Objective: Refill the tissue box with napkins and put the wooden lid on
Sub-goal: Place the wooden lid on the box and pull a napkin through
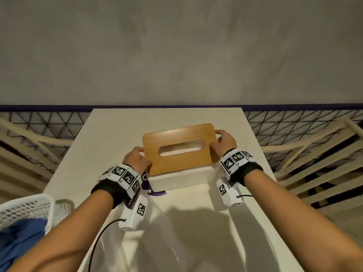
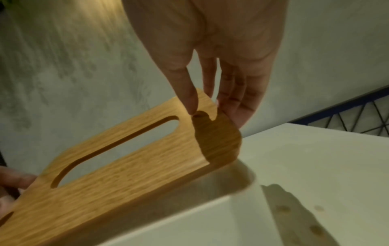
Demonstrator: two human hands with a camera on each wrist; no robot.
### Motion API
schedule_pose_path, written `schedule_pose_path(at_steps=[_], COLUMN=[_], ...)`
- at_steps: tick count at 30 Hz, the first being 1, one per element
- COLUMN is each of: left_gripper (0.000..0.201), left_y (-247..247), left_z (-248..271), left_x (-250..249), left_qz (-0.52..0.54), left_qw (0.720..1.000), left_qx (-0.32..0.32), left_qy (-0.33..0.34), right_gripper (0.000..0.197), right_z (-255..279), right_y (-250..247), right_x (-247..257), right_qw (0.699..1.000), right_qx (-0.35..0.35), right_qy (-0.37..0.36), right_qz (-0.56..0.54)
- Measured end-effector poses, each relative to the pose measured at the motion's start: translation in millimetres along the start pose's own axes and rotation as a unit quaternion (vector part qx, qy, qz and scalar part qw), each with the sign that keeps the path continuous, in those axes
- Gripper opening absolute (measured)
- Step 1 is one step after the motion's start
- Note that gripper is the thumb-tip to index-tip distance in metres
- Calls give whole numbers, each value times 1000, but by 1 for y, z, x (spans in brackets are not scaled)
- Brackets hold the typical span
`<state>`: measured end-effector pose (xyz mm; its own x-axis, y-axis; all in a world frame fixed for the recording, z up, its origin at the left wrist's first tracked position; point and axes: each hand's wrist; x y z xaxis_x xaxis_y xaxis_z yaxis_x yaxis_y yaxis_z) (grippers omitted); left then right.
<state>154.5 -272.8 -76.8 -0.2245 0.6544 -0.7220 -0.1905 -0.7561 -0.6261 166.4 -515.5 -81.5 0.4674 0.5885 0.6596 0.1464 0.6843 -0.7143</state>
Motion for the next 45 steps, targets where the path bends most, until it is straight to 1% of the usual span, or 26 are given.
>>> schedule_pose_path(at_steps=[3, 6, 11, 14, 17, 18, 20, 21, 23, 24, 25, 28, 33, 35, 37, 40, 41, 43, 45], left_gripper=[47, 44, 38, 30, 13, 14, 11, 20, 43, 48, 48, 37, 31, 29, 24, 7, 5, 11, 11], left_y=[3, 7, 5, 3, -2, -5, -10, -13, -15, -14, -14, -12, -16, -17, -17, -18, -19, -19, -17], left_z=[-6, -10, -14, -15, -14, -15, -18, -21, -27, -29, -31, -34, -38, -40, -42, -42, -41, -42, -40], left_x=[19, 25, 29, 34, 38, 38, 35, 34, 32, 30, 29, 30, 34, 36, 37, 36, 36, 38, 40], left_qz=[18, 33, 26, 23, 20, 17, 34, 60, 115, 132, 144, 160, 183, 180, 168, 174, 180, 182, 184], left_qw=[999, 999, 998, 997, 995, 993, 990, 988, 986, 985, 983, 981, 974, 974, 976, 972, 970, 969, 968], left_qx=[17, 23, 35, 50, 64, 74, 94, 93, 77, 66, 59, 49, 54, 63, 70, 79, 82, 88, 85], left_qy=[-27, -28, -38, -51, -77, -88, -102, -103, -97, -92, -94, -102, -122, -122, -117, -135, -141, -143, -146], right_gripper=[50, 50, 48, 47, 48, 46, 39, 36, 34, 32, 30, 29, 20, 15, 7, 13, 12, 11, 9], right_z=[-3, -3, 4, 13, 18, 19, 17, 15, 9, 6, 4, -1, -7, -11, -14, -16, -16, -17, -19], right_y=[12, 12, 11, 15, 19, 19, 18, 15, 12, 11, 11, 17, 23, 23, 24, 24, 23, 22, 22], right_x=[0, -4, -12, -20, -26, -27, -25, -23, -17, -14, -13, -12, -23, -28, -30, -31, -30, -30, -29], right_qw=[998, 996, 990, 986, 984, 983, 983, 983, 983, 983, 981, 969, 954, 951, 951, 951, 952, 955, 958], right_qx=[28, 44, 91, 106, 121, 126, 133, 135, 142, 147, 153, 168, 165, 172, 180, 189, 194, 195, 194], right_qy=[0, 8, 30, 39, 45, 50, 71, 83, 104, 112, 119, 140, 166, 170, 172, 169, 165, 159, 156], right_qz=[52, 77, 108, 120, 125, 122, 102, 90, 51, 19, -18, -111, -187, -190, -183, -179, -171, -156, -141])
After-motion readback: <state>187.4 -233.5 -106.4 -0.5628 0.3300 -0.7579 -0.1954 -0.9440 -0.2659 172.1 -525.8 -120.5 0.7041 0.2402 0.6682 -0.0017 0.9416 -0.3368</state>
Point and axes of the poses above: each hand's wrist, its own z-axis away from the middle knuckle, its own y-axis out of the palm, x = y × z, and after that the axes turned 8 degrees about y, right-handed
